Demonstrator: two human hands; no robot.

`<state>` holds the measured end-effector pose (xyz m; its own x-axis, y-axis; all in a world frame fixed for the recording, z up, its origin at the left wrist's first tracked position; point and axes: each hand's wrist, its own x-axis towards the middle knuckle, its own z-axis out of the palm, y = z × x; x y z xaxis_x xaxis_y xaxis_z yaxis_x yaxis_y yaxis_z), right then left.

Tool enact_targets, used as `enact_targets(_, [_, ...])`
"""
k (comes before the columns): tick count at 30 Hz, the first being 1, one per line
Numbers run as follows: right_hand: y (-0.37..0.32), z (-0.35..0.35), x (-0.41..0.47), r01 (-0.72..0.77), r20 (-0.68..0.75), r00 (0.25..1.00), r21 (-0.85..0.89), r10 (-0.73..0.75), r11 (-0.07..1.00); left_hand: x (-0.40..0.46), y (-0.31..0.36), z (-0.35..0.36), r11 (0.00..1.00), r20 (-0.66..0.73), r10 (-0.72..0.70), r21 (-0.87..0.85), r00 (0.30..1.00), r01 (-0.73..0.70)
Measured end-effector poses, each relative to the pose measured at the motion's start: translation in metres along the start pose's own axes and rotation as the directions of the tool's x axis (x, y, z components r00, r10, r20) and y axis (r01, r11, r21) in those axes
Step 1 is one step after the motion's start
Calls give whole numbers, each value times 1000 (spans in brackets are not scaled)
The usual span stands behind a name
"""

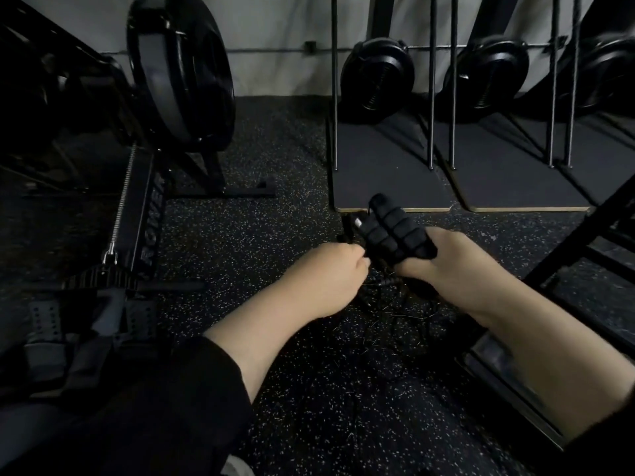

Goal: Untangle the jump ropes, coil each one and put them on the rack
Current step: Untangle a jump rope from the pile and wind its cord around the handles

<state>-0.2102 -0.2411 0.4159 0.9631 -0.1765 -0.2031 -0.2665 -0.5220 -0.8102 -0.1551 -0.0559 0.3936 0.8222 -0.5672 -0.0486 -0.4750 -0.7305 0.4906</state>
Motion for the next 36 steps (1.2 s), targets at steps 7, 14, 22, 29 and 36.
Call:
enact_targets(7, [2, 12, 9, 44, 159, 985, -575, 59, 817, 7, 0, -32, 926, 179, 190, 295, 965, -237])
enact_targets(14, [18, 19, 1, 211, 607, 787, -94, -112, 973, 25, -2, -61, 947, 279, 319, -70, 906, -312])
enact_targets(22, [17, 13, -11, 108, 484, 782, 514, -392, 851, 31, -36, -14, 505, 316, 183, -843, 931, 187])
enact_targets(29, [39, 35, -13, 56, 371, 892, 480, -260, 876, 9, -44, 46, 341, 121, -78, -929, 990, 141])
enact_targets(36, [39, 52, -15, 116, 254, 917, 569, -308, 814, 9, -35, 36, 431, 90, -195, -887, 977, 168])
